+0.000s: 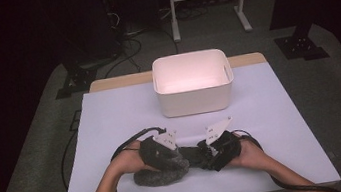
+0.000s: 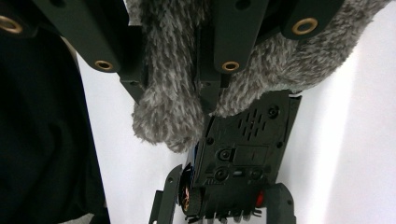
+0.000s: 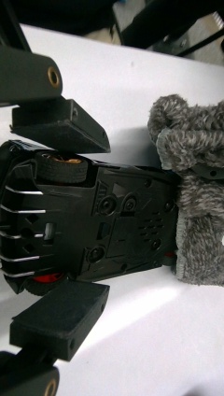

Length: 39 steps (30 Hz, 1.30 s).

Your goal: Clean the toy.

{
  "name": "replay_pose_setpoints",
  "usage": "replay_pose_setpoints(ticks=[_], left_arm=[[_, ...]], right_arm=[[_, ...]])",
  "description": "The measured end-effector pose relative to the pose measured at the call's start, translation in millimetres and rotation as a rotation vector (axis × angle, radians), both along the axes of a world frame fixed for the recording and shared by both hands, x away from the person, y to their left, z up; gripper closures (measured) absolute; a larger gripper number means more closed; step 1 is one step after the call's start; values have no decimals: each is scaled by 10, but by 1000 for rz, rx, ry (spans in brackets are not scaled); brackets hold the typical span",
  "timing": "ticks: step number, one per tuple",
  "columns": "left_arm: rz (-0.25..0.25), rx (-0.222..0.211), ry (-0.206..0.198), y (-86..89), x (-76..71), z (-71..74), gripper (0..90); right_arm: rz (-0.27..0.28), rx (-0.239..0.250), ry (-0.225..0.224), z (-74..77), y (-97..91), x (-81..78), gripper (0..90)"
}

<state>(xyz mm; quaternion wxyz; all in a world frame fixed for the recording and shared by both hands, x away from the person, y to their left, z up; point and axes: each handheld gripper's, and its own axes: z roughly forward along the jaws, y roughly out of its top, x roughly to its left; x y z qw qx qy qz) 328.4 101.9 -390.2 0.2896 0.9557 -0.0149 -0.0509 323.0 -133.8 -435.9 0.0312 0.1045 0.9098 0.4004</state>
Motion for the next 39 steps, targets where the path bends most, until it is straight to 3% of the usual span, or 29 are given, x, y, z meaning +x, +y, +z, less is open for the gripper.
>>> replay_pose_setpoints(ticks=[5,10,17,24,28,34,39], left_arm=[[-3,-17,-7,-4,-11,23,722],[12,-21,-19,9,37,60,721],[16,11,-17,-54,126,11,719],[18,32,-25,-95,213,49,717],[12,35,-19,-121,242,24,715],[16,23,-3,-106,225,-21,715],[11,10,3,-104,199,-42,715]], right_arm=[[-4,-3,-58,-21,8,-71,253],[-6,9,-60,-26,2,-94,254],[-21,25,-70,-15,-46,-113,256],[-52,14,-31,-16,-102,-82,203],[-58,15,17,-73,-135,-81,203],[-18,-14,73,-166,-73,-51,229],[26,-32,70,-166,-61,6,236]])
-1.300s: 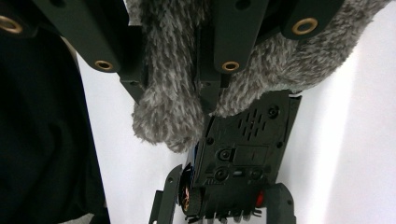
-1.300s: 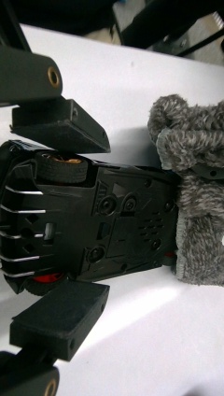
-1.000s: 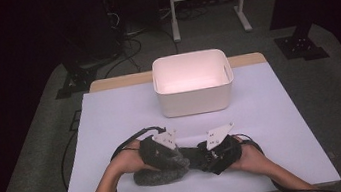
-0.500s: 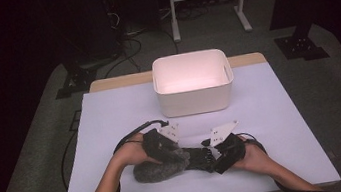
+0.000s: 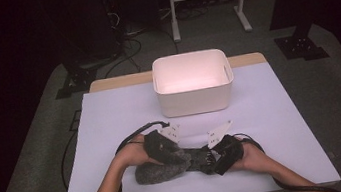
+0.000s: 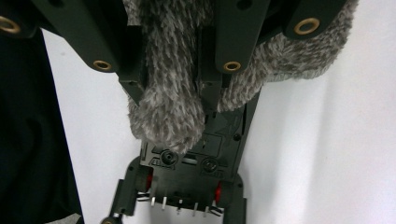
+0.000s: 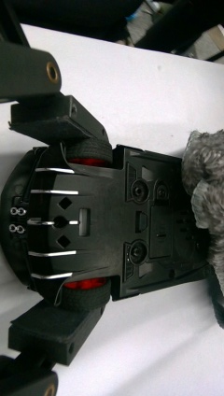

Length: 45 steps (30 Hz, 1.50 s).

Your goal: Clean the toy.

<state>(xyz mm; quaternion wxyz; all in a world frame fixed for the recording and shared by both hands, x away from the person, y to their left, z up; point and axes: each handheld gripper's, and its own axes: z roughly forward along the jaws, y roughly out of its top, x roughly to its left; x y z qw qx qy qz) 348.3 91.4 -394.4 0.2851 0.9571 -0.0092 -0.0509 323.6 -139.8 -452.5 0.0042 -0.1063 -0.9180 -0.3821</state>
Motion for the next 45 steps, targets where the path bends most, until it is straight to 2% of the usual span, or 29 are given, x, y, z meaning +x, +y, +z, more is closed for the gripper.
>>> replay_pose_setpoints(ticks=[2,4,5,7,8,10,11,13,17,23,28,34,37,40,43,45], left_arm=[[-3,2,-6,-25,-10,-7,711],[1,0,-8,-37,-8,-6,698],[4,-15,-11,-77,-6,-13,689],[2,-24,-17,-111,-6,-20,683],[-3,-35,-18,-185,-6,-32,681],[-9,-34,-21,-216,-2,-32,682],[-22,-35,-27,-286,0,-30,686],[-64,-36,-26,-436,-20,-33,704],[-72,-27,-28,-548,-34,-51,704],[-63,-30,-15,-446,-28,-64,713],[-15,-6,-14,-200,-18,-56,713],[2,-2,-20,-114,-45,-58,712],[-8,3,-23,-146,-49,-48,713],[-16,-1,-17,-224,-48,-34,713],[-64,1,-31,-470,-29,-18,713],[-66,0,-31,-512,-29,-15,713]], right_arm=[[66,-34,-28,45,27,69,236],[81,-43,-27,62,43,106,236],[85,-47,-30,65,49,116,237],[84,-47,-32,64,51,115,237],[76,-39,-35,53,46,95,237],[72,-33,-40,42,40,93,236],[59,-26,-42,30,32,73,236],[55,-32,-51,31,36,58,237],[53,-44,-57,22,40,34,237],[57,-32,-61,-7,20,38,237],[41,-7,-43,20,-5,39,233],[34,-21,-67,33,2,0,233],[37,-29,-84,30,2,-2,236],[57,-36,-78,26,8,32,238],[58,-27,-58,25,2,53,238],[51,-22,-45,20,-4,53,237]])
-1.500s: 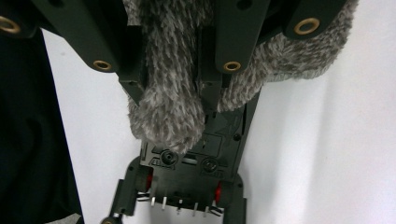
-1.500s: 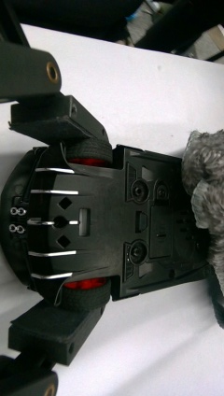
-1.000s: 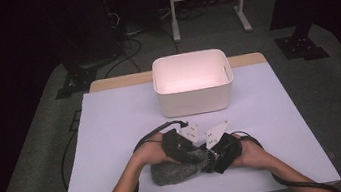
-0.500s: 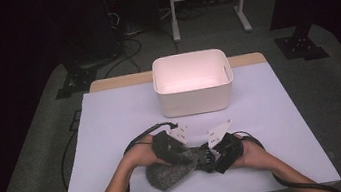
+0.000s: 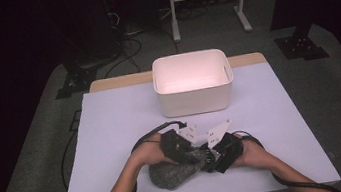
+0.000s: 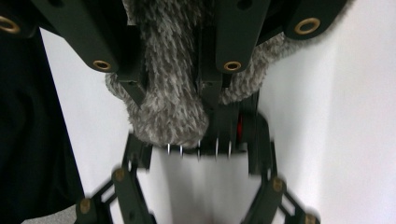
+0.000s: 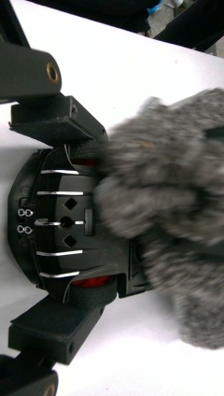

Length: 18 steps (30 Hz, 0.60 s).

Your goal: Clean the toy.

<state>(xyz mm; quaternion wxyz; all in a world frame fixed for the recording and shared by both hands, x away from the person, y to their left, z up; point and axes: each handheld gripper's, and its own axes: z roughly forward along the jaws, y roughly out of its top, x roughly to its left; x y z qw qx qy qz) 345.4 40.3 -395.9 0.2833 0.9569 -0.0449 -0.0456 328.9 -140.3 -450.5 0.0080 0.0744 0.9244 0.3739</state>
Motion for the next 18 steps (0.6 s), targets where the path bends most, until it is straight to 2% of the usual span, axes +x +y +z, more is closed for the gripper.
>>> replay_pose_setpoints(ticks=[2,6,8,11,18], left_arm=[[-9,-18,-11,-69,7,0,709],[-18,-30,-3,-118,18,-27,706],[-16,-25,1,-75,3,-26,710],[-11,-6,-13,49,-14,-9,711],[64,20,-11,527,-42,-22,711]], right_arm=[[-1,8,6,-18,-5,5,237],[-6,17,22,-23,-6,-5,237],[0,11,-4,-35,-12,-1,237],[0,5,-8,-29,-8,-7,237],[18,8,-18,-21,-10,15,238]])
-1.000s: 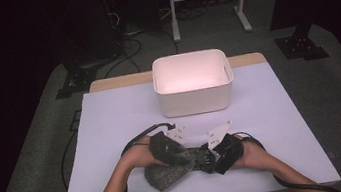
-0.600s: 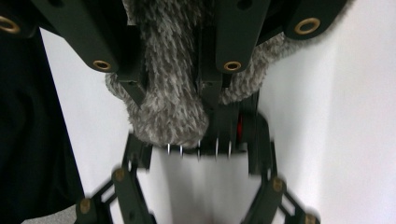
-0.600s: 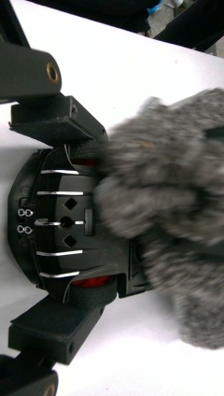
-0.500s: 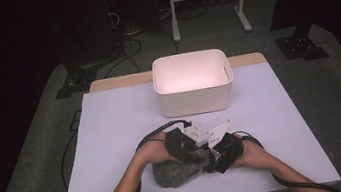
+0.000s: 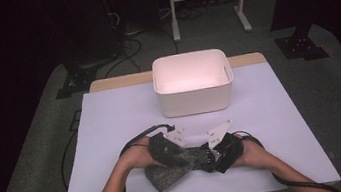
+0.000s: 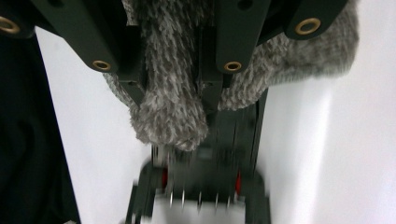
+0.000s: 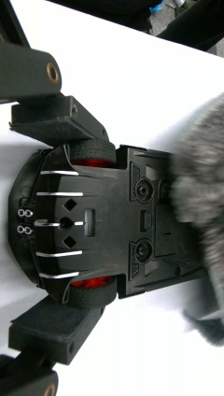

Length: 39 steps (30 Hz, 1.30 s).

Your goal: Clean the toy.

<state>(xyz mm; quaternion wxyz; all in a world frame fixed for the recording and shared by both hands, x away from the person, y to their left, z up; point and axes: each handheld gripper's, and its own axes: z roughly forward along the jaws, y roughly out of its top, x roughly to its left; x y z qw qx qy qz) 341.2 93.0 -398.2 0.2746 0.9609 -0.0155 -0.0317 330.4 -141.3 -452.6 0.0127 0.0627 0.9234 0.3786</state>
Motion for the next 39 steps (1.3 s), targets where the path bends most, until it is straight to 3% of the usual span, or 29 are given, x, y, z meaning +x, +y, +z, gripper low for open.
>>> replay_pose_setpoints(ticks=[10,14,16,24,25,30,34,39], left_arm=[[102,50,-13,459,55,1,710],[111,39,-8,497,78,14,711],[89,32,-10,426,84,38,711],[31,18,-5,133,86,50,709],[7,11,-6,8,94,40,709],[-33,32,2,-190,73,17,711],[-42,32,1,-203,47,2,713],[-34,20,4,-191,52,-6,712]], right_arm=[[10,-2,10,9,-3,24,238],[11,-6,11,0,-3,25,237],[16,-26,-1,-8,14,16,236],[11,-28,-4,9,27,10,236],[11,-27,-6,13,29,11,237],[5,-13,-6,11,23,1,233],[-24,-12,46,-6,4,25,202],[-32,-16,67,2,36,44,181]])
